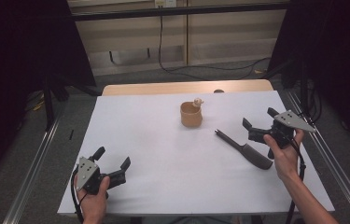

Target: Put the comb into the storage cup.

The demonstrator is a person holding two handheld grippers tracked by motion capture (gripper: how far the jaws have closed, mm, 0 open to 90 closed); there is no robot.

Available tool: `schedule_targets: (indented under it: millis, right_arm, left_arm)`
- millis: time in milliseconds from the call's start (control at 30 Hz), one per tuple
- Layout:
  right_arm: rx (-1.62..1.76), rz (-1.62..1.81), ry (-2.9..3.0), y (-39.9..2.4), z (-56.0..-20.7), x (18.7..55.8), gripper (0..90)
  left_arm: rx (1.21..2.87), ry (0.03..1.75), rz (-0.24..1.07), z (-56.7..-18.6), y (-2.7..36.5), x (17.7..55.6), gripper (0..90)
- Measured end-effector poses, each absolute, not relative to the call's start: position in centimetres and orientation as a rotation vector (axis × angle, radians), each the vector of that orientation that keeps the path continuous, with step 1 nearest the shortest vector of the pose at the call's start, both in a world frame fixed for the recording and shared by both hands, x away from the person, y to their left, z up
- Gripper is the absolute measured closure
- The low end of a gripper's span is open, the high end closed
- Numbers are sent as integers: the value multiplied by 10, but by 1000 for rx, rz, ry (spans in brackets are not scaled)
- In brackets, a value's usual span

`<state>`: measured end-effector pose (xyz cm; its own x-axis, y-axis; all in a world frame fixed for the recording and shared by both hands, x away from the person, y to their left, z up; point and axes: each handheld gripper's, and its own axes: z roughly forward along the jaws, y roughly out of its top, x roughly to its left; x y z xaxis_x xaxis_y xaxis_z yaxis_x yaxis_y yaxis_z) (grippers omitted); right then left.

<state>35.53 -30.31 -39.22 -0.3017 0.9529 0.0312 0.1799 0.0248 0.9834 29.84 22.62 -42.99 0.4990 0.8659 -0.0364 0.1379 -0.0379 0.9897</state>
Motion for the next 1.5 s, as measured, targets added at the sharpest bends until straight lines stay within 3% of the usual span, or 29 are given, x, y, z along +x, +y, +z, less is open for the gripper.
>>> schedule_targets:
  millis: [267, 700, 1500]
  right_arm:
    - [1211, 1330, 1615, -304, -381, 381, 0]
    - [1347, 1312, 1900, -299, -400, 392, 65]
    - [1233, 1119, 2395, -286, -400, 411, 38]
  left_arm:
    - [1521, 913, 735, -430, 227, 299, 21]
    - [1522, 904, 732, -430, 229, 298, 21]
    - [1535, 915, 720, -432, 234, 295, 20]
